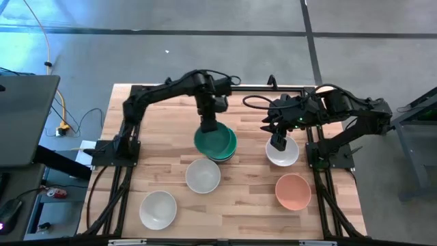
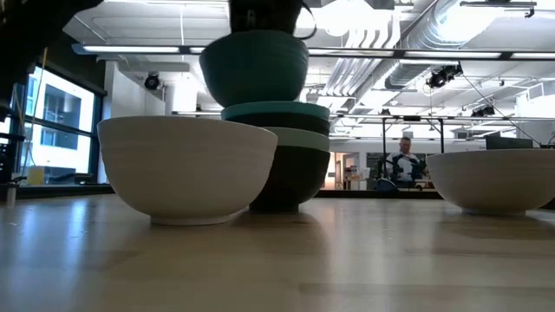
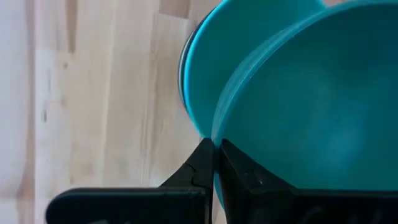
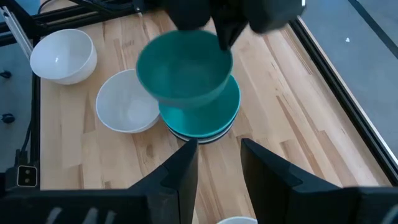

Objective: Nest bowls inside each other
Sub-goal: Stack the green bowl on top of the light blue bowl

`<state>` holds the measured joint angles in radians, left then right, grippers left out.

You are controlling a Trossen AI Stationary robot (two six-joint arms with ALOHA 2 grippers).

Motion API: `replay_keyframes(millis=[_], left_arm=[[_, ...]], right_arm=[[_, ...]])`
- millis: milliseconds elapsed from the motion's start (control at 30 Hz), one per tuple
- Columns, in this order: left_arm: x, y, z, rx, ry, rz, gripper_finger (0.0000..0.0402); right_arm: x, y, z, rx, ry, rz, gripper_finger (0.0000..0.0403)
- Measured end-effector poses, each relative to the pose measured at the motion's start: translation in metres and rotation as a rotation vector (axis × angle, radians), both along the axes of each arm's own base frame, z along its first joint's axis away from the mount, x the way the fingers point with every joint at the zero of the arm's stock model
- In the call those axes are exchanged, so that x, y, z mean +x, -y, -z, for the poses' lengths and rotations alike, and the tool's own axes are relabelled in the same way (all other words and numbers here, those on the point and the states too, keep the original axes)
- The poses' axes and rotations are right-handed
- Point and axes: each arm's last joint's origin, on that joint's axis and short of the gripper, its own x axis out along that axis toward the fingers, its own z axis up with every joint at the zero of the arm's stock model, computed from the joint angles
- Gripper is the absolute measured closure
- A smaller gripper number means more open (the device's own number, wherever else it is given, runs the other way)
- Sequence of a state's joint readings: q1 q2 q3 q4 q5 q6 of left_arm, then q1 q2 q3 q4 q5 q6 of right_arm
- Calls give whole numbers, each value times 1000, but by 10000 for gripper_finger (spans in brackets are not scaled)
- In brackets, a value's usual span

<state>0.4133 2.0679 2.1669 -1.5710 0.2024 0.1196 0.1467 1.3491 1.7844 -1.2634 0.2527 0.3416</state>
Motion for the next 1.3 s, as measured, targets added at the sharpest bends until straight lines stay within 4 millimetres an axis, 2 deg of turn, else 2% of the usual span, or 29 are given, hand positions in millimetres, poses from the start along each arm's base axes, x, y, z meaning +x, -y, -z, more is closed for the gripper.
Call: replay_keyframes(millis=[100, 333, 667, 867, 1133, 1300], left_arm=[[9, 0, 8, -6, -11, 9, 401], [24, -4, 12, 5, 18, 4, 401], [29, -5, 18, 24, -3, 1, 401], [35, -1, 29, 43, -54, 15, 401], [50, 5, 57, 24, -110, 59, 401], [53, 9, 59, 39, -119, 73, 393]], right_arm=[[0, 0, 0, -1, -6, -1, 288], [0, 0, 0, -7, -5, -3, 288], [0, 0, 0, -6, -4, 2, 288], [2, 0, 2, -7, -12, 2, 288], [16, -3, 13, 7, -77, -18, 288], [20, -7, 18, 6, -117, -34, 288]])
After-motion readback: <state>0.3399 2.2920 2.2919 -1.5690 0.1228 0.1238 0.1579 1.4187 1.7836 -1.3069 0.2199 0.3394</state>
